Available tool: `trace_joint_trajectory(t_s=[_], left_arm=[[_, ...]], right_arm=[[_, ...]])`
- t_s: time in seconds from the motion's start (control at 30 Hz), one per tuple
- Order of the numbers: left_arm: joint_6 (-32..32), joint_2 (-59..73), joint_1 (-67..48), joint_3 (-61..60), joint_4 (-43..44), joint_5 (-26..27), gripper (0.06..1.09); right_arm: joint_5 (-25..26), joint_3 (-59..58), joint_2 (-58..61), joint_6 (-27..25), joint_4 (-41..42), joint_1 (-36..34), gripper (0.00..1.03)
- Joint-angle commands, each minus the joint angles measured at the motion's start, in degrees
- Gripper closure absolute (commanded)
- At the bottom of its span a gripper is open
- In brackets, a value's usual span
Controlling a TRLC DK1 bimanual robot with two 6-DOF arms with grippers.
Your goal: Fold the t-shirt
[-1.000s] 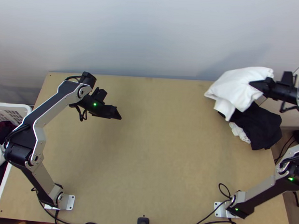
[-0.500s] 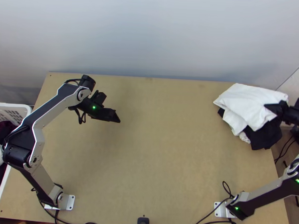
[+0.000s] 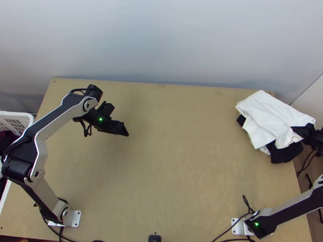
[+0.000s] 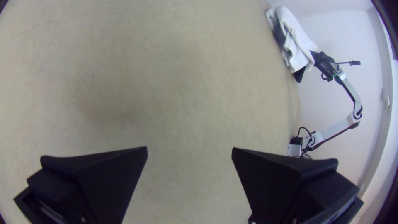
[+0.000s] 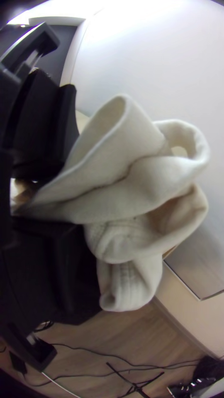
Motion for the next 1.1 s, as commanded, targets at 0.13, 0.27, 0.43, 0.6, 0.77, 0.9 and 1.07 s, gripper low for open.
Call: trace_joint_trajectory(t_s=[0.13, 0.27, 0.43, 0.6, 0.77, 0.9, 1.07], left_arm=[[0.2, -0.3, 0.2, -1.0, 0.0, 0.2, 0.10], [0.2, -0.3, 0.2, -0.9, 0.0, 0.3, 0.10], [0.2, -0.3, 0.1, -0.9, 0.0, 0.3, 0.10], [0.1, -0.5, 0.0, -0.7, 0.0, 0.3, 0.10], [-0.1, -1.0, -0.3, -1.0, 0.0, 0.3, 0.10], [-0.3, -1.6, -0.5, -1.3, 0.0, 0.3, 0.10], [-0.6, -2.8, -0.6, -2.0, 0.5, 0.2, 0.10]], right_arm=[[1.1, 1.0, 3.6, -0.4, -0.5, -1.4, 0.46], [2.4, 2.4, 2.6, -1.9, -4.1, -1.3, 0.15], [3.8, 2.5, -0.6, -6.1, -9.0, -1.3, 0.04], [6.7, 1.7, -4.0, -7.0, -9.7, -3.3, 0.04], [8.2, 2.7, -5.0, -10.2, -11.9, -6.3, 0.04], [9.2, 2.7, -6.7, -13.0, -15.5, -7.6, 0.04], [9.5, 0.9, -13.6, -15.1, -18.6, -7.1, 0.04]])
